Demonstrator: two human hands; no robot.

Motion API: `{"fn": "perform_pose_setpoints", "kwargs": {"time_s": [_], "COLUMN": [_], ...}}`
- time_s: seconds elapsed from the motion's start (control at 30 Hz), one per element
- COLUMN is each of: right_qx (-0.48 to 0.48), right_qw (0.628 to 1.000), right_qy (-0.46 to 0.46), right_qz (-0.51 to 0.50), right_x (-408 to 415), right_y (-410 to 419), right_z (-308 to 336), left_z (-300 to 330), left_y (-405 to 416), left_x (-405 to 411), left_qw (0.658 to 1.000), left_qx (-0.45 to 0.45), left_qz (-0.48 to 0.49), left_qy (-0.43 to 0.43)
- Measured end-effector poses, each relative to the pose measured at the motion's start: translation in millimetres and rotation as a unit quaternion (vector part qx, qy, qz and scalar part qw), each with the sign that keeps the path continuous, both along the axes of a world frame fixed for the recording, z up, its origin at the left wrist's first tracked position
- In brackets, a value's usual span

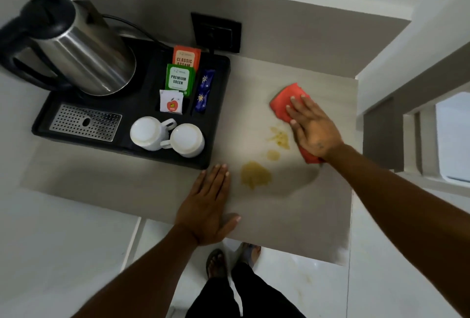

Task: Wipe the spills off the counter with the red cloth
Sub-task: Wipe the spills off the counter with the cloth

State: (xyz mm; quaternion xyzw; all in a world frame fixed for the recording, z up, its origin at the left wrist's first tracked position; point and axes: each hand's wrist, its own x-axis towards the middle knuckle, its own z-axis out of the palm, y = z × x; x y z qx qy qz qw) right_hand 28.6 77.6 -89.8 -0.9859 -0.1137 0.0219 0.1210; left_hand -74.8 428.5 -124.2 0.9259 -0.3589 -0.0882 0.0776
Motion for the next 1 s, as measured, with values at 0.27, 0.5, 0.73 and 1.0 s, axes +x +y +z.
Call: {"fn": "perform_pose_setpoints", "kwargs": {"time_s": [0.27,0.5,0.73,1.0], "right_qx": [0.012,0.016,0.011,0.06], "right_qw": [1.0,0.979,0.991,0.973], "right_qy": [-0.011,-0.012,-0.001,0.013], "right_qz": [0.019,0.202,0.134,0.221], "right_x": [89.3,62.9,95.8,63.7], "right_y": [10.8,46.2,25.2,73.4], "right_z": [8.9,3.8,12.3,2.1], "left_z": [-3.5,-2.1,1.6,4.5], "left_y": [2.6,2.5,1.3,1.7], "left_x": [-0.7,-1.1,-1.2,-1.5], "left_qw": [1.0,1.0,0.999,1.0], "left_qx": [0.003,-0.012,-0.012,-0.002], "left_qz": [0.005,0.011,0.015,0.015], "left_qy": [0.012,0.021,0.031,0.027]}}
